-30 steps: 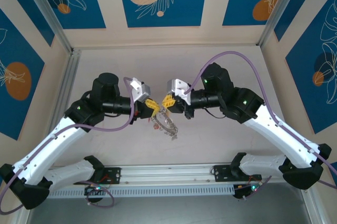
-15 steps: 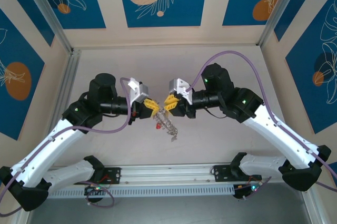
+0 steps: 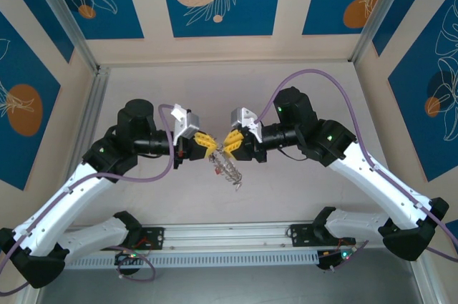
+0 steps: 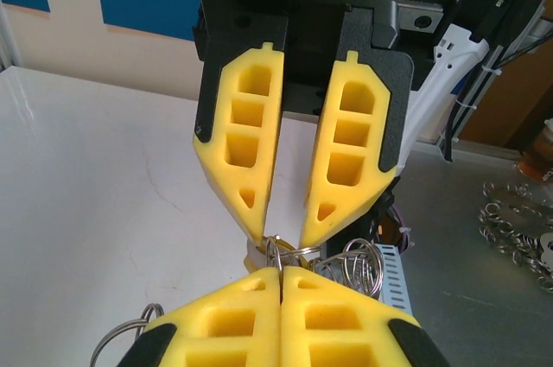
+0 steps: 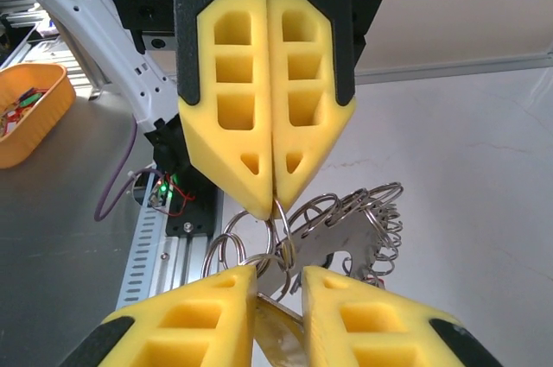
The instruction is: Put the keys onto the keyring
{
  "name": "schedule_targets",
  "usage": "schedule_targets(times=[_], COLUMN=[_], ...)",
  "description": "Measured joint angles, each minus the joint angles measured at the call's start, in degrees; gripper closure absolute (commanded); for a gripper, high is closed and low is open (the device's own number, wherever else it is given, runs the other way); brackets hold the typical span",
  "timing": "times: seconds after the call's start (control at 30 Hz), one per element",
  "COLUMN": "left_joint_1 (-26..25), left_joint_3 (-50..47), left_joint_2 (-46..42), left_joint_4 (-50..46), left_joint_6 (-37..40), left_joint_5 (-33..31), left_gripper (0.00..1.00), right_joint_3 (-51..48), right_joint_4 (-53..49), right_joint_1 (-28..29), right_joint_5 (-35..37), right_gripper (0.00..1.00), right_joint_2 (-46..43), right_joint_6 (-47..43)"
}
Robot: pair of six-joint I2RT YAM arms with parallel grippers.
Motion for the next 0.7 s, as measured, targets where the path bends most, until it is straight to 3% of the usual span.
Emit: schedule_targets(times=[0.2, 0.47, 0.7], left_joint_1=[0.00, 0.00, 0.00], left_joint_3=[-0.20, -0.22, -0.61], left_joint_2=[0.00, -0.02, -0.31], left_joint_4=[0.66, 0.85, 0.81], left_joint_6=[-0.55, -0.59, -0.85], left_joint_5=[0.17, 0.87, 1.31], left_gripper=[1.00, 1.00, 1.00], right_joint_3=[-0.11, -0.11, -0.11], right_joint_4=[0.48, 1.57, 1.75], right_joint_1=[-0.02, -0.35, -0.50], right_joint_5=[-1.14, -1.99, -3.87], right_gripper=[0.79, 0.88, 0.75], right_joint_2=[0.00, 0.28, 1.51], right_joint_6=[0.33, 1.18, 1.22])
